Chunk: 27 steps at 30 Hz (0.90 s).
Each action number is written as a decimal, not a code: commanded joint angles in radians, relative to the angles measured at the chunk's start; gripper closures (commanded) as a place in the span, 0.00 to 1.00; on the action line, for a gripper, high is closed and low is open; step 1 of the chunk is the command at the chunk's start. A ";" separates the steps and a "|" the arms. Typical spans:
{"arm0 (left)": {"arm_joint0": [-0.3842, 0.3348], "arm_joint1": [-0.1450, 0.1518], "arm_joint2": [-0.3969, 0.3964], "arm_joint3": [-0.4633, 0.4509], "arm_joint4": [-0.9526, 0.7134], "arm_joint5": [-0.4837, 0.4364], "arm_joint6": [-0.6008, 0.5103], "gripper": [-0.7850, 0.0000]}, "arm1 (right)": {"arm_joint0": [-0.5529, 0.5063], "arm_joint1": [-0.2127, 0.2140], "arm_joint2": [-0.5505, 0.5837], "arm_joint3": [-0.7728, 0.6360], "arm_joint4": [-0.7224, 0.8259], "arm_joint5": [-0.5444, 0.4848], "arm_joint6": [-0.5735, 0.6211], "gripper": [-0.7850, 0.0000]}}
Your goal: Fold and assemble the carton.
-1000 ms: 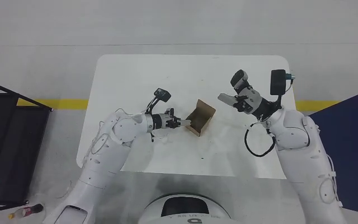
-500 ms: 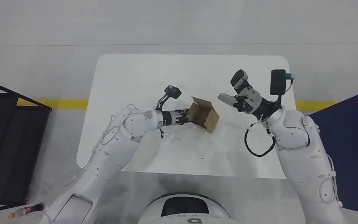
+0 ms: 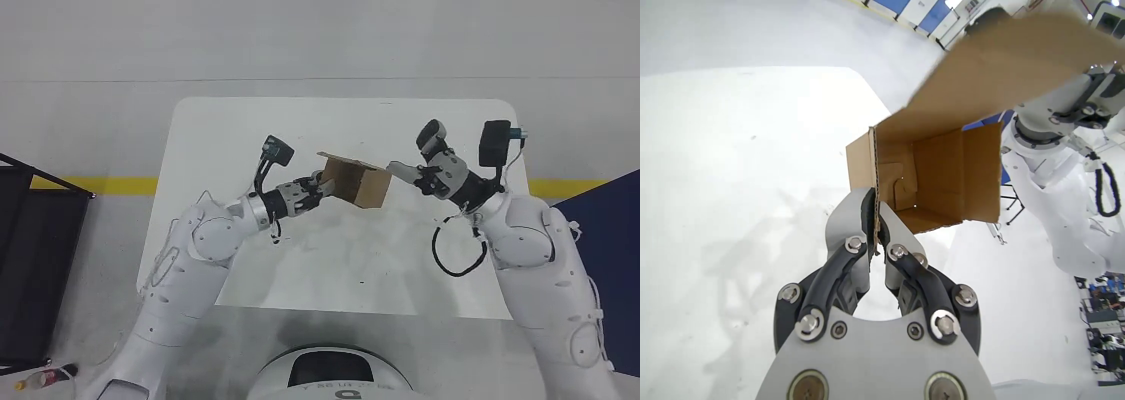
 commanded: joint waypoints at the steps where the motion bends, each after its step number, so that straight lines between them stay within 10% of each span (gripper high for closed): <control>1: 0.021 0.004 -0.015 -0.017 0.035 0.013 0.022 1.00 | -0.003 -0.002 -0.015 -0.025 -0.087 0.050 -0.009 0.00; 27: 0.065 0.014 0.000 -0.055 0.185 0.177 0.081 1.00 | 0.122 -0.020 -0.218 0.027 -0.224 0.122 0.114 0.00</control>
